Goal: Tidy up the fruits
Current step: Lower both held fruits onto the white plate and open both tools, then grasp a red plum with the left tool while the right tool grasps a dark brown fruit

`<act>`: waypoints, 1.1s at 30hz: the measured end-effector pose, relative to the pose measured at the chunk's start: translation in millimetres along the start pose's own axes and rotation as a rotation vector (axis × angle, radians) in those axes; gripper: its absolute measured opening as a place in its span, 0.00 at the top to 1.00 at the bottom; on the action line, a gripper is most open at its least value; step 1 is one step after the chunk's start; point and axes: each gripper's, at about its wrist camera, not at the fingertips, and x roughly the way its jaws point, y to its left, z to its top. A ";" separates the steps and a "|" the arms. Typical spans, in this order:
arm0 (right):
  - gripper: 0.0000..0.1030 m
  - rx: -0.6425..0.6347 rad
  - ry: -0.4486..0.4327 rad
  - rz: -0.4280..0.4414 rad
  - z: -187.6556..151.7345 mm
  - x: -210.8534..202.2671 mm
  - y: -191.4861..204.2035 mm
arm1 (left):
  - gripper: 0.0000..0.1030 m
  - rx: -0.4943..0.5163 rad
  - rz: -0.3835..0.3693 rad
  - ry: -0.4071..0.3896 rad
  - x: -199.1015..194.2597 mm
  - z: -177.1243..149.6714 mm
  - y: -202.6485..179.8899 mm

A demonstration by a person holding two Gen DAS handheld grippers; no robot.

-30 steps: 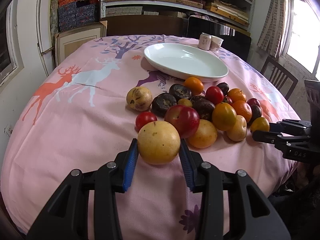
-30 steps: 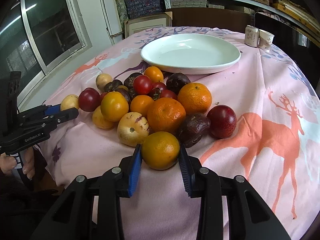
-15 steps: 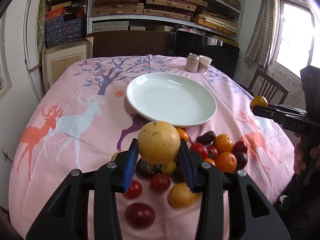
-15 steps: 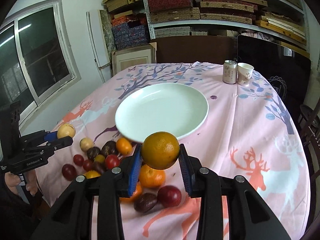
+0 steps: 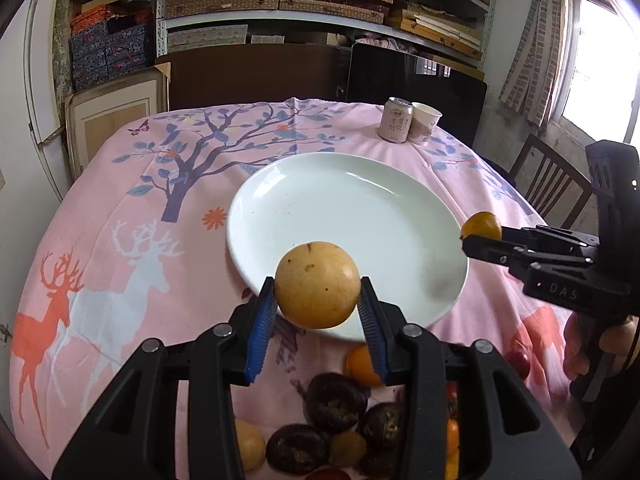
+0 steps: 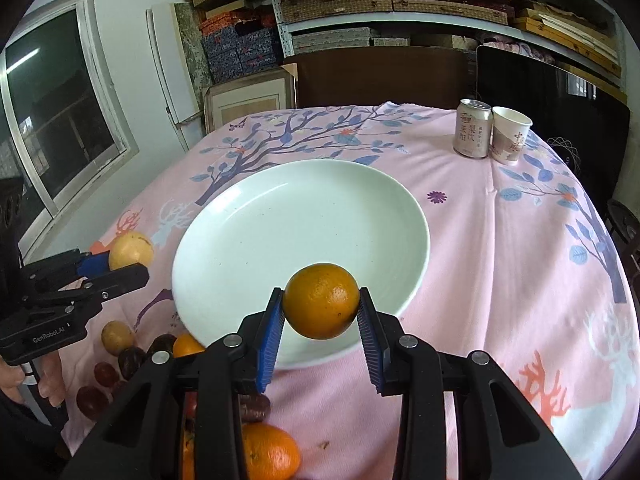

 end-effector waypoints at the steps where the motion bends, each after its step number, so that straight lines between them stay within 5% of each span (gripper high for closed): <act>1: 0.64 -0.018 0.002 -0.013 5.7 7.5 4.4 | 0.61 0.002 -0.001 0.016 10.4 8.7 -1.1; 2: 0.64 -0.038 0.004 -0.023 12.2 16.4 9.8 | 0.60 0.001 0.005 0.030 20.6 16.5 -1.3; 4: 0.64 -0.079 -0.002 -0.057 23.8 30.3 17.9 | 0.38 -0.020 0.029 0.058 41.9 29.8 1.7; 5: 0.57 -0.097 -0.012 -0.085 26.9 34.2 20.9 | 0.34 -0.038 0.037 0.056 46.4 32.5 4.2; 6: 0.39 -0.105 -0.029 -0.114 28.5 34.5 22.7 | 0.34 -0.059 0.042 0.052 48.5 35.0 8.5; 7: 0.35 -0.102 -0.059 -0.121 27.5 29.5 23.2 | 0.34 -0.074 0.042 0.048 46.6 35.5 12.5; 17: 0.31 0.023 -0.107 -0.044 -19.5 -38.5 -0.6 | 0.22 -0.007 -0.007 -0.045 -43.0 -24.8 1.6; 25: 0.30 0.142 -0.080 0.006 -72.8 -61.9 -14.7 | 0.22 0.010 -0.002 -0.010 -80.6 -93.6 -1.8; 33: 0.30 0.103 -0.089 -0.014 -109.0 -80.7 4.4 | 0.22 0.042 0.047 0.054 -101.6 -154.1 -3.7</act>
